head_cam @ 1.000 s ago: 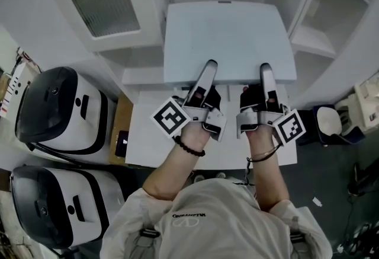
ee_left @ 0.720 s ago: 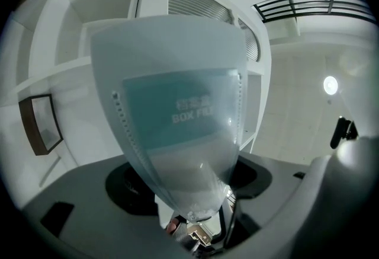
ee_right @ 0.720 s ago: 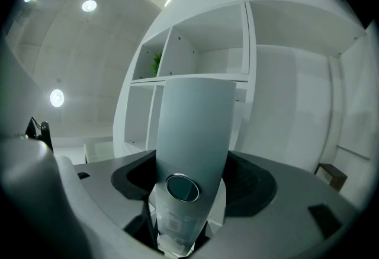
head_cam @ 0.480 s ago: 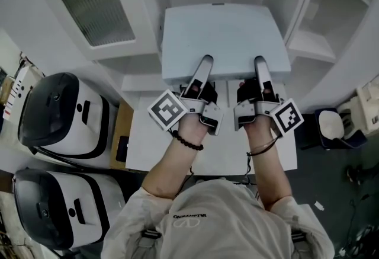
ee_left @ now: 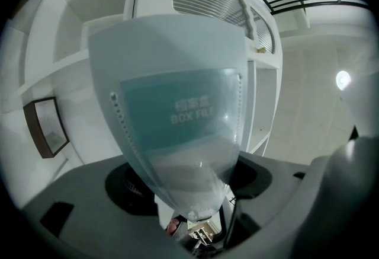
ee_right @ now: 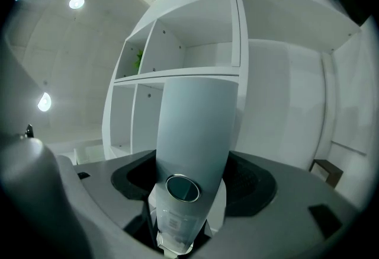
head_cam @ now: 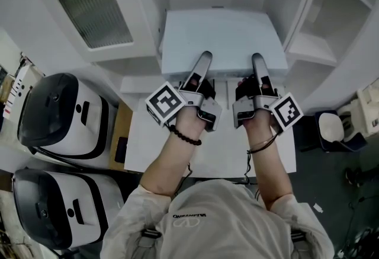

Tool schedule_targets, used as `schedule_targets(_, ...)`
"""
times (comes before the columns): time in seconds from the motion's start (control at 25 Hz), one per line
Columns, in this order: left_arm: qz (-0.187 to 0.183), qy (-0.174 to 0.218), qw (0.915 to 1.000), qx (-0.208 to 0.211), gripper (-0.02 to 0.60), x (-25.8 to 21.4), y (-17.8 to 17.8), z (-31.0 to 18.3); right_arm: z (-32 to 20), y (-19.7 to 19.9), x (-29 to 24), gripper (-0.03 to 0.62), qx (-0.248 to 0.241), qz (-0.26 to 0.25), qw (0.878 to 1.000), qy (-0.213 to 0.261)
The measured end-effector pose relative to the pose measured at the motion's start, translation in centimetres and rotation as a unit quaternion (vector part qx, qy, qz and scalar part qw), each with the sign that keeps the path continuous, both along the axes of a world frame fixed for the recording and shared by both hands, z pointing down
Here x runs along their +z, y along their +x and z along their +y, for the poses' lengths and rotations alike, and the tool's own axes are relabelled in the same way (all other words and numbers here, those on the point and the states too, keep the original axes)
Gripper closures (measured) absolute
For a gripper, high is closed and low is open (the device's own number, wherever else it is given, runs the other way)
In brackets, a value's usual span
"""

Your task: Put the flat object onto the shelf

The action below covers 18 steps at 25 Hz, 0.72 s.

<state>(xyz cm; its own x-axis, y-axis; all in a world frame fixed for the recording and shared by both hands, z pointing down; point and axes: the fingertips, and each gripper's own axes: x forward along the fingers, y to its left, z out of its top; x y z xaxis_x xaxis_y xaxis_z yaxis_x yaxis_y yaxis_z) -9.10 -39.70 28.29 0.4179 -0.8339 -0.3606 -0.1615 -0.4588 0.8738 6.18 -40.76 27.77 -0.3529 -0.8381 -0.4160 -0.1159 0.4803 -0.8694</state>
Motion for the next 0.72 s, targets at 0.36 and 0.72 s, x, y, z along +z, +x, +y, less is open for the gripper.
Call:
schedule_targets(0.36, -0.021, -0.018, 0.9996, -0.007, 0.249, 0.4, -0.2, -0.7, -0.7, 0.0, 0.7, 0.258, -0.003, -0.009, 1.000, -0.026)
schedule_targets(0.72, -0.011, 0.005, 0.9998, -0.016, 0.239, 0.1, -0.4, -1.4, -1.4, -0.3, 0.8, 0.247, -0.016, 0.011, 0.999, -0.030)
